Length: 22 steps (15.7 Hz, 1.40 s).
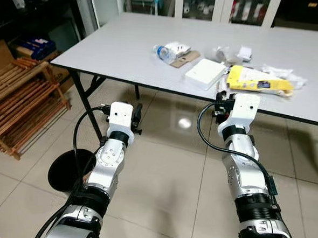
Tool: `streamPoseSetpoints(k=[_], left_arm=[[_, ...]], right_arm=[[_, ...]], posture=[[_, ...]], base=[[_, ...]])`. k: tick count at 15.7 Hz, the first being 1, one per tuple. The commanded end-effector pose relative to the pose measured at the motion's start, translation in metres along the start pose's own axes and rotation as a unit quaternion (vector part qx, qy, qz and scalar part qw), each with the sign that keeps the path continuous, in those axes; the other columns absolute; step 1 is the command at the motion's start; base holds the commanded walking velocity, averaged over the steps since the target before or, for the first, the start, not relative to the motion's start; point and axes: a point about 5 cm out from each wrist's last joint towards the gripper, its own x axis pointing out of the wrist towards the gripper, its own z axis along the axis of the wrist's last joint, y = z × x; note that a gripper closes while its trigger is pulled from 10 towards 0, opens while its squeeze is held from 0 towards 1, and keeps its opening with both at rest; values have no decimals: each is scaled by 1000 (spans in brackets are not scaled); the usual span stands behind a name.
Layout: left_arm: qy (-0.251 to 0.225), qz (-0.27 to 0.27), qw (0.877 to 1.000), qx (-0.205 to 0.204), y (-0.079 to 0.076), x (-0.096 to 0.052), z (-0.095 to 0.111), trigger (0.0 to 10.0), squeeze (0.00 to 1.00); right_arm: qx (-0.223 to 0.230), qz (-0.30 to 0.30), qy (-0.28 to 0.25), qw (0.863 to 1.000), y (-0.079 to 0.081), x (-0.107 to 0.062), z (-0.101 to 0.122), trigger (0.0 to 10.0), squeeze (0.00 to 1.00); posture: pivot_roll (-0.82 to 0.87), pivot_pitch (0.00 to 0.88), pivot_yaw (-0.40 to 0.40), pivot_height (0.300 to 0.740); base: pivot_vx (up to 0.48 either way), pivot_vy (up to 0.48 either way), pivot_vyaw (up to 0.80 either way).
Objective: Picking trash to rubbish bin
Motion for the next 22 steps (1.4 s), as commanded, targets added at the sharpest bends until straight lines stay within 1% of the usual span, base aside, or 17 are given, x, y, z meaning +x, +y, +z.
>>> streamPoseSetpoints(k=[1, 2, 5, 8, 11, 13, 22], left_arm=[[1, 3, 1000, 2, 3, 1, 1, 10000, 0], [5, 4, 1000, 4, 4, 1, 0, 10000, 0], [9, 4, 1000, 5, 5, 1, -1, 10000, 0], [10, 2, 1000, 7, 5, 1, -1, 10000, 0], [10, 0, 1000, 7, 4, 2, 0, 10000, 0], [10, 0, 1000, 8, 4, 2, 0, 10000, 0], [10, 6, 1000, 7, 4, 3, 1, 10000, 0]], right_arm=[[3, 2, -1, 1000, 3, 0, 0, 10000, 0], [6, 2, 1, 1000, 4, 0, 0, 10000, 0], [13, 4, 2, 1000, 5, 0, -1, 10000, 0], [7, 3, -3, 1000, 5, -1, -1, 10000, 0], [10, 4, -2, 1000, 6, -1, -1, 10000, 0], [11, 7, -1, 1000, 7, -1, 0, 10000, 0], [3, 7, -6, 1000, 6, 0, 2, 10000, 0]], posture=[[-10, 0, 100, 740], [-11, 0, 102, 740], [-15, 0, 106, 740], [-17, 0, 109, 740], [-17, 0, 110, 740], [-16, 0, 110, 740], [-9, 0, 100, 740]], base=[[0, 0, 0], [0, 0, 0], [0, 0, -775], [0, 0, 0], [287, 0, 0], [262, 0, -563], [324, 0, 0]])
